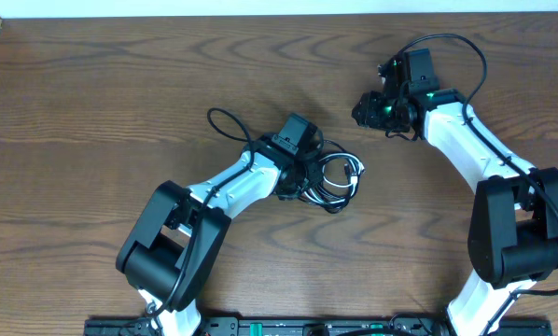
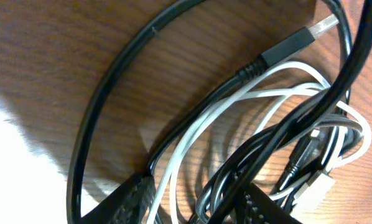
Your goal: Untangle cables
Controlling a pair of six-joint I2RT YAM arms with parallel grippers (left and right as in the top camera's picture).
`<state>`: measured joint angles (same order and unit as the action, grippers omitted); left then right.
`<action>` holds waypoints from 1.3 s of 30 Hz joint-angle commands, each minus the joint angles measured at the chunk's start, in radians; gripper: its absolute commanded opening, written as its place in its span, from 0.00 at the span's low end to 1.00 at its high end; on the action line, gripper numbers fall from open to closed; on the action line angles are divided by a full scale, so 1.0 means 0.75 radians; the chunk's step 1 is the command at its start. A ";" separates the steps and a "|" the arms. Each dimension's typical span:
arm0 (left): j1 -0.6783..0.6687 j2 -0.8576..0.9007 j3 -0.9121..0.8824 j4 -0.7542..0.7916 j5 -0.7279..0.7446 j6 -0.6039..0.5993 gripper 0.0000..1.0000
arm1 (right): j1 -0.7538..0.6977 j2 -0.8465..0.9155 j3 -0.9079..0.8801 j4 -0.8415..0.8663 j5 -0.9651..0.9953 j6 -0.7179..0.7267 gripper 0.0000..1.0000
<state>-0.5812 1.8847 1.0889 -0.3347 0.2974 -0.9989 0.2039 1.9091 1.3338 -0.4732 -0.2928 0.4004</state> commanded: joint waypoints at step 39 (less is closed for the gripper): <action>0.371 -0.130 -0.025 0.359 0.361 -0.710 0.07 | 0.001 -0.288 -0.008 -0.015 -0.379 -0.159 0.50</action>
<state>-0.3290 1.8091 1.0714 -0.0658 0.4385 -1.2778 0.2043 1.7412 1.3300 -0.4763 -0.5598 0.2703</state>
